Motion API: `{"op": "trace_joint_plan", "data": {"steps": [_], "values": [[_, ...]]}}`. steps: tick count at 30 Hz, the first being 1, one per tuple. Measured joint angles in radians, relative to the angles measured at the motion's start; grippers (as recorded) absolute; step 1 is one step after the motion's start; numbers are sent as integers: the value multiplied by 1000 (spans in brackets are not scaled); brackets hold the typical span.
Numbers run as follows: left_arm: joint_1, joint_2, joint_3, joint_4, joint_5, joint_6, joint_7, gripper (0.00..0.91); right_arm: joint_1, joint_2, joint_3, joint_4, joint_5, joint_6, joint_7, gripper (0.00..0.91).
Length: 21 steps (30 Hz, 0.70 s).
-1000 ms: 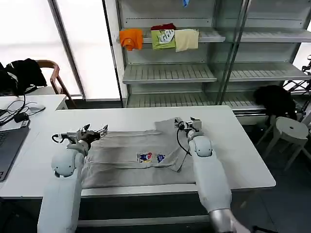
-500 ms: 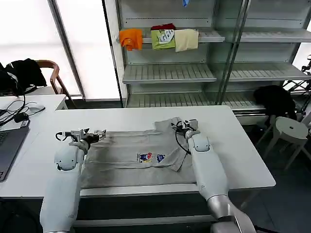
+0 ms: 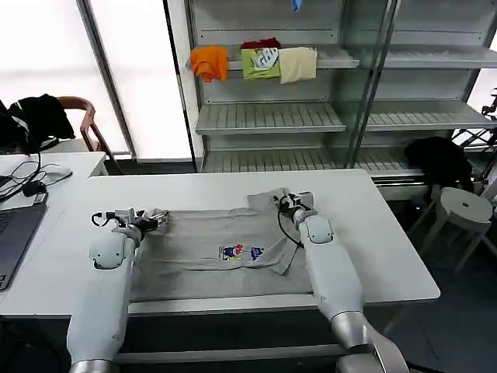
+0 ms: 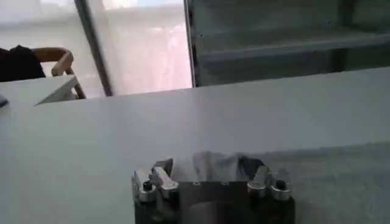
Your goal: Fold and organize the clothes.
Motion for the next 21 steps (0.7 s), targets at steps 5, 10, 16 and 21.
{"op": "trace_joint_plan", "data": {"steps": [5, 10, 16, 21], "values": [[-3, -1, 0, 11, 1, -1, 8, 10, -4, 0, 1, 6, 0, 6, -2, 0], [1, -2, 0, 10, -7, -2, 14, 10, -13, 0, 4, 19, 4, 17, 3, 0], [14, 0, 0, -9, -31, -18, 21, 10, -34, 0, 5, 58, 13, 36, 8, 0], [28, 9, 1, -49, -72, -18, 21, 10, -63, 0, -6, 141, 26, 29, 11, 0]]}}
